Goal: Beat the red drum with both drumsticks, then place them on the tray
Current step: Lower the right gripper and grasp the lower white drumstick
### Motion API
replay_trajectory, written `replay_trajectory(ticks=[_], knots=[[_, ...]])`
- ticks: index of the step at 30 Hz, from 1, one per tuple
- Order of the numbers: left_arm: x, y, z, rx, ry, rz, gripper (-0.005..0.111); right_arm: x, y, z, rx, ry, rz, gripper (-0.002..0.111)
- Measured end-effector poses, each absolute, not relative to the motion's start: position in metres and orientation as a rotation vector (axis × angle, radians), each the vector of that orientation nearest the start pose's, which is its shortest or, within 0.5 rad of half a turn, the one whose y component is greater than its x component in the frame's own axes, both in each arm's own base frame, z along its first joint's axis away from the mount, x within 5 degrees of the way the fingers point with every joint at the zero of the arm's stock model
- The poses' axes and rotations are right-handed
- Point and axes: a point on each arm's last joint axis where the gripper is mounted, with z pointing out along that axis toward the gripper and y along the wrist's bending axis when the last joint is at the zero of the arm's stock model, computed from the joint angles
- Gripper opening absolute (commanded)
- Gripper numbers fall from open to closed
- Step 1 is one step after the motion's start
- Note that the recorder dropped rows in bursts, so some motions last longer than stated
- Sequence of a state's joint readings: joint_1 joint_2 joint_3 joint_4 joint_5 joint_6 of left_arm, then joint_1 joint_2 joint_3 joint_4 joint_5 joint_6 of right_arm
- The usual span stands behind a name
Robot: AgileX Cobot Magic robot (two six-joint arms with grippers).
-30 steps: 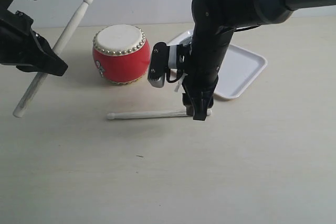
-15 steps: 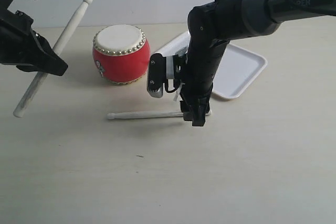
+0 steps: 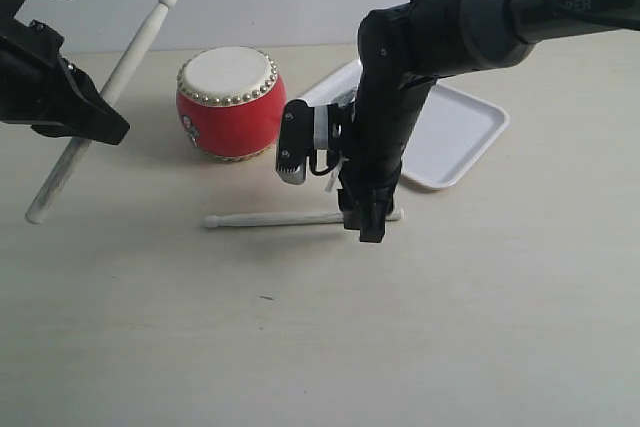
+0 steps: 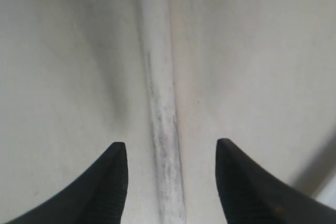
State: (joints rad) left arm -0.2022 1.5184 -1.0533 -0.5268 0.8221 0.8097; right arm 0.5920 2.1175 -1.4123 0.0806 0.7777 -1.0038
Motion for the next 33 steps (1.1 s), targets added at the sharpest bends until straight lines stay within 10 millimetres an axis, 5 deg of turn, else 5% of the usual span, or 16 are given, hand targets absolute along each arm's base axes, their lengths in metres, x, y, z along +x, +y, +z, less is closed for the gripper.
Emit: replay_trajectory(ticks=[8, 15, 22, 33], knots=[[0.288, -0.093, 0.259, 0.929, 2.46, -0.432, 0.0, 0.344, 0.243, 0.129, -2.032, 2.205, 0.131, 0.048], [0.288, -0.094, 0.259, 0.925, 2.46, -0.436, 0.0, 0.348, 0.244, 0.11, -2.076, 2.23, 0.114, 0.048], [0.288, -0.094, 0.259, 0.925, 2.46, -0.436, 0.0, 0.349, 0.244, 0.11, -2.077, 2.226, 0.108, 0.0], [0.288, -0.094, 0.259, 0.925, 2.46, -0.436, 0.0, 0.35, 0.244, 0.116, -2.086, 2.191, 0.09, 0.0]])
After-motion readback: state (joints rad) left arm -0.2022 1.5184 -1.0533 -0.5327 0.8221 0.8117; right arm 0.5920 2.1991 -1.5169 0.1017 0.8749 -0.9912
